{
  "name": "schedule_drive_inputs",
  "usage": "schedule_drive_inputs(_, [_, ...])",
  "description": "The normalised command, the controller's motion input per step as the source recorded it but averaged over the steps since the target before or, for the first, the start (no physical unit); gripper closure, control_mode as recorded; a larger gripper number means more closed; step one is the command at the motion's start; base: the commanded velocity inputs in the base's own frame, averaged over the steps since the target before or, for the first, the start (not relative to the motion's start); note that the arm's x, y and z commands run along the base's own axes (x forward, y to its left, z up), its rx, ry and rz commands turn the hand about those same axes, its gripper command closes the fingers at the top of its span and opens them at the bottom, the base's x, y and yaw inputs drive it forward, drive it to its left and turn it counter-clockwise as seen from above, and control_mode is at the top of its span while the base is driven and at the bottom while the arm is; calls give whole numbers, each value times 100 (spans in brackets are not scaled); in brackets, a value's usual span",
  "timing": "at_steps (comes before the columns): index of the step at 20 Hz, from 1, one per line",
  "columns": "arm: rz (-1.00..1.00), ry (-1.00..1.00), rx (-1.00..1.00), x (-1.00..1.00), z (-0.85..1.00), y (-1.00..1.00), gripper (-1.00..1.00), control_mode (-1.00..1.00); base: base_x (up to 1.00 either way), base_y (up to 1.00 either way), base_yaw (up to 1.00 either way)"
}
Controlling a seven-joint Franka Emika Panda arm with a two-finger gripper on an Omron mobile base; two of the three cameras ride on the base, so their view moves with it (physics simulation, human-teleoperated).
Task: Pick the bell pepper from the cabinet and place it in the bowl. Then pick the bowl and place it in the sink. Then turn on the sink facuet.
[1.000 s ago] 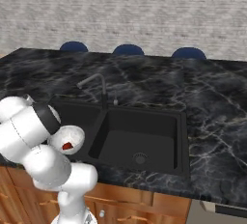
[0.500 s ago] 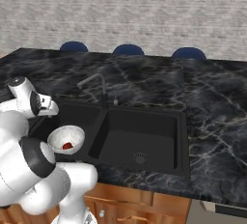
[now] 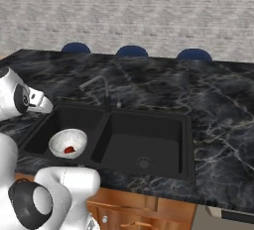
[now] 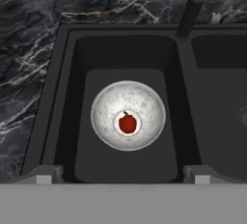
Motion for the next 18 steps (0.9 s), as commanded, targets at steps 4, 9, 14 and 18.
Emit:
schedule_drive_inputs(4, [-18, -9, 17, -45, 30, -40, -100, -100, 0, 0, 0])
schedule_drive_inputs(9, [-31, -4, 41, -62, 85, -74, -100, -100, 0, 0, 0])
schedule_drive_inputs(14, [-30, 2, 49, -20, 40, -93, -100, -100, 0, 0, 0])
schedule_drive_inputs(18, [-26, 0, 62, -1, 4, -100, -100, -100, 0, 0, 0])
